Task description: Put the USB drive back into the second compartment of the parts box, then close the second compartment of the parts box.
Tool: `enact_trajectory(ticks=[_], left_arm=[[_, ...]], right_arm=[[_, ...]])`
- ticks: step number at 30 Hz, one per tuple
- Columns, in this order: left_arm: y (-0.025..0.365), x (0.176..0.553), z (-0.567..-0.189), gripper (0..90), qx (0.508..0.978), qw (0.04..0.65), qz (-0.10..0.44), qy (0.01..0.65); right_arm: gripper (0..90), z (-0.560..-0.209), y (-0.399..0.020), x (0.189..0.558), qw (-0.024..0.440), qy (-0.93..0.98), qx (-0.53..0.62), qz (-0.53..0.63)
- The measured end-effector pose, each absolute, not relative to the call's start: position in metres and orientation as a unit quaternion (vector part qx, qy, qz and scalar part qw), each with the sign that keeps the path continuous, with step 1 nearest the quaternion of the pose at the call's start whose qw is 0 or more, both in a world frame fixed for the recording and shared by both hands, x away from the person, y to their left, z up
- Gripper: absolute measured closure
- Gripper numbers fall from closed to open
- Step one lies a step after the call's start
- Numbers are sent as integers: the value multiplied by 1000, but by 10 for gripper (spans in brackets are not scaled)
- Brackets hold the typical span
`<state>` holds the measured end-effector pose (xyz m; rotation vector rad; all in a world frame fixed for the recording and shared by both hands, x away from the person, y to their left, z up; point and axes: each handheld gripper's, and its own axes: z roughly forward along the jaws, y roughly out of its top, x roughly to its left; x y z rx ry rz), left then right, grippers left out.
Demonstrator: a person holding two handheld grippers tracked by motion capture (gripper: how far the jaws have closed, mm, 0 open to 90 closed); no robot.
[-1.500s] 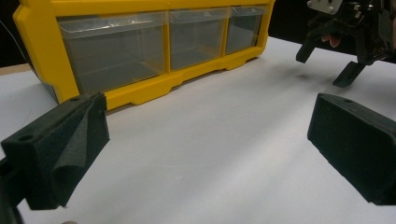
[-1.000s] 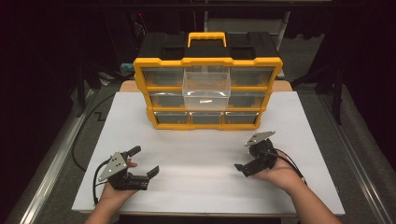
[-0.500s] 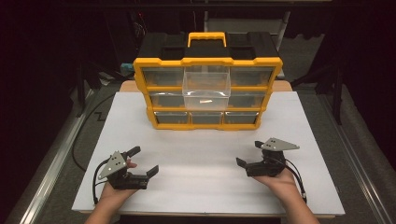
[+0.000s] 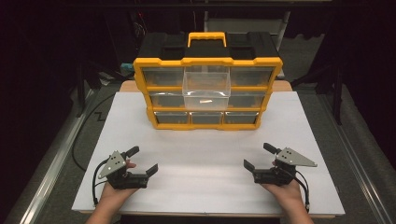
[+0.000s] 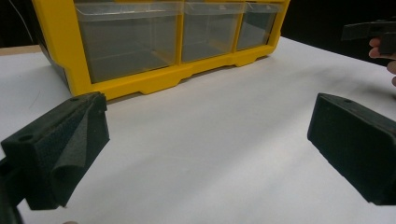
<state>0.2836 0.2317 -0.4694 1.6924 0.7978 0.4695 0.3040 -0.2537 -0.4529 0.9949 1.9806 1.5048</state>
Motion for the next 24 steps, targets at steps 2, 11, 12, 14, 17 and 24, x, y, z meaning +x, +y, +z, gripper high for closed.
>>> enact_trajectory(ticks=[2,11,12,14,17,24], left_arm=[[232,283,-470,3,724,566,204,337],[229,282,-470,3,727,565,207,332],[230,282,-470,3,727,564,206,332],[230,284,-470,3,725,567,206,331],[231,283,-468,3,727,566,211,327],[231,282,-467,3,724,570,210,327]], right_arm=[[0,-454,-256,306,225,717,367,548],[0,-457,-252,307,241,727,367,528],[0,-457,-252,307,243,728,367,526],[0,-457,-251,307,245,728,366,526],[0,-457,-250,305,246,730,366,522],[24,-458,-252,302,248,732,366,519]])
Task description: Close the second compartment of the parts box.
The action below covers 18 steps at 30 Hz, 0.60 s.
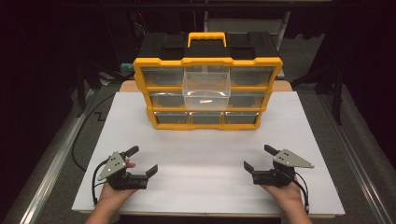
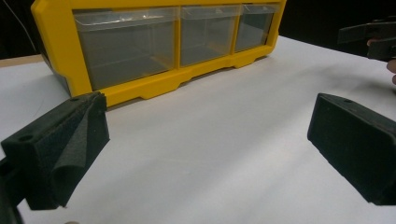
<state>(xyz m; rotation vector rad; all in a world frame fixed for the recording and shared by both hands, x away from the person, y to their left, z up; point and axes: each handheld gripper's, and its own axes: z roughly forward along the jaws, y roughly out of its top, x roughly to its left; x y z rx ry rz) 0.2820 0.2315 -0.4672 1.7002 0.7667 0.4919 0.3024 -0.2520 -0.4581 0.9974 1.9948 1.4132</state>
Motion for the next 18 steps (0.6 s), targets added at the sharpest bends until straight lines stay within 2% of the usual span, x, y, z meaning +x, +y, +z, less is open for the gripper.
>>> enact_trajectory(ticks=[4,18], left_arm=[[231,284,-468,5,726,569,207,327],[230,284,-468,4,726,570,205,326]], right_arm=[[58,-457,-251,302,261,734,360,513],[220,-457,-256,302,253,735,363,514]])
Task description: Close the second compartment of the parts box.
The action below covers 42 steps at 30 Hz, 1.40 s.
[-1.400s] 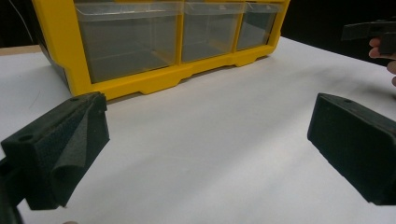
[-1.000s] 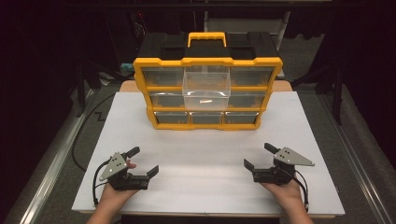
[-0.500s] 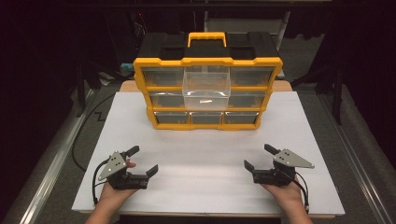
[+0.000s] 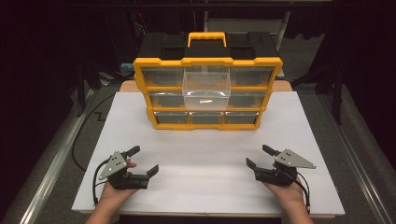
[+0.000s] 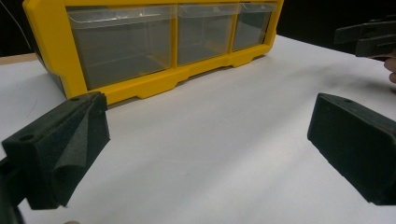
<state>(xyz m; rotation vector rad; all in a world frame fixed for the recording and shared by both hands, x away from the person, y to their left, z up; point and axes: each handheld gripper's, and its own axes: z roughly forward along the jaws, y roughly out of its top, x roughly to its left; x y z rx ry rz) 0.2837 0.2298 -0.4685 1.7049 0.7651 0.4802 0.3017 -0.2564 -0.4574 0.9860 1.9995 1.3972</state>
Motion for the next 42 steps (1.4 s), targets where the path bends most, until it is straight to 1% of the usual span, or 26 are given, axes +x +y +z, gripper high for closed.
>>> enact_trajectory(ticks=[6,8,17,26,31,42], left_arm=[[229,283,-469,4,728,569,204,324],[230,283,-469,4,727,570,204,324],[229,283,-469,4,727,570,204,323],[229,283,-469,5,727,571,204,322],[229,283,-468,4,726,572,205,322],[229,283,-469,5,726,573,205,321]], right_arm=[[313,-456,-255,300,258,737,356,512],[368,-457,-255,300,257,739,356,511],[556,-457,-256,300,265,741,358,503],[791,-456,-259,299,262,738,369,501],[898,-453,-259,299,262,733,374,503],[900,-446,-255,302,262,734,367,508]])
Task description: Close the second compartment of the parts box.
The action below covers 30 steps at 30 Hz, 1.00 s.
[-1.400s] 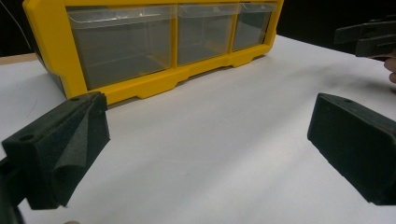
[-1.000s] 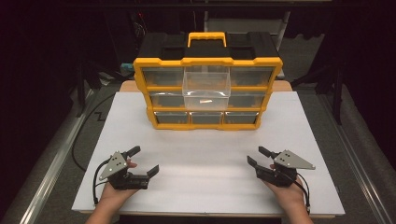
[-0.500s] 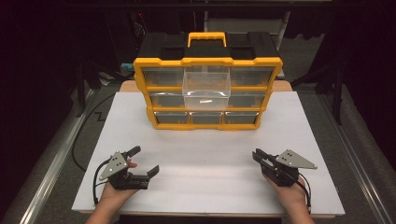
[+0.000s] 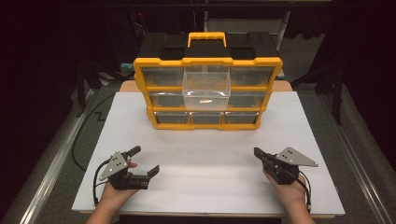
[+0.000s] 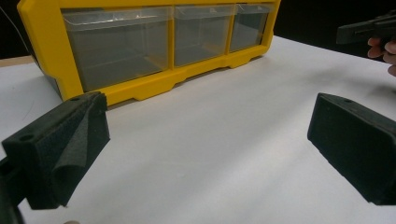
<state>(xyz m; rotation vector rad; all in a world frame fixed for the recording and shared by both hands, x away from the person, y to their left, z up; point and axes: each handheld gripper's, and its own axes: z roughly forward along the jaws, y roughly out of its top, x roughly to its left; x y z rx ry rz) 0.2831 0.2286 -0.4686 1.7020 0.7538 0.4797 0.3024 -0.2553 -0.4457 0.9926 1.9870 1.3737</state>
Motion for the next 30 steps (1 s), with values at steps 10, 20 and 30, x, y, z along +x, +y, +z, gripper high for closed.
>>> enact_trajectory(ticks=[10,20,30], left_arm=[[230,282,-468,4,725,575,206,319],[230,282,-468,4,722,578,205,319],[232,282,-467,4,722,580,205,316]], right_arm=[[900,-434,-225,305,266,743,341,511],[900,-429,-197,311,268,750,323,512],[900,-424,-171,318,256,748,303,532]])
